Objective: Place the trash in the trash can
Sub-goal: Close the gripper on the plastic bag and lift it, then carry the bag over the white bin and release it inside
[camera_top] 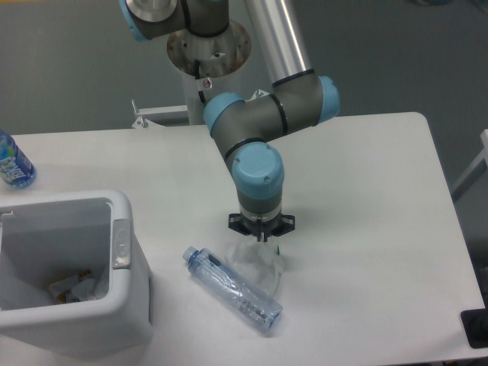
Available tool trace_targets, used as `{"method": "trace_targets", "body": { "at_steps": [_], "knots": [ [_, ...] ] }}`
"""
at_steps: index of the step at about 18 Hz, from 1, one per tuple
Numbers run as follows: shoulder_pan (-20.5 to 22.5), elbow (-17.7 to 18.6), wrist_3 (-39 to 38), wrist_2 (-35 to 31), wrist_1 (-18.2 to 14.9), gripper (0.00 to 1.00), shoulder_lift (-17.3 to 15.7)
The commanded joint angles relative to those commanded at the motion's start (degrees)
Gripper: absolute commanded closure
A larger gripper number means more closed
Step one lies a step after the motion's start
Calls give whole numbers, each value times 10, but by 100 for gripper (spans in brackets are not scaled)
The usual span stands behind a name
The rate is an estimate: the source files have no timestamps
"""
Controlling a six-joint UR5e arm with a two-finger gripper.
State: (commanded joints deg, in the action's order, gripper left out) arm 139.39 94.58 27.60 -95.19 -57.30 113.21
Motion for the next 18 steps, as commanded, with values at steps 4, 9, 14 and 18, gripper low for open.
{"method": "trace_targets", "body": {
  "at_steps": [4,9,14,18],
  "knots": [
    [15,-45,62,5,-4,100,-41],
    [18,-140,13,122,-12,100,-51],
    [15,-167,-118,273,-4,100,-88],
    [-12,-148,-167,351,-4,100,-127]
  ]
}}
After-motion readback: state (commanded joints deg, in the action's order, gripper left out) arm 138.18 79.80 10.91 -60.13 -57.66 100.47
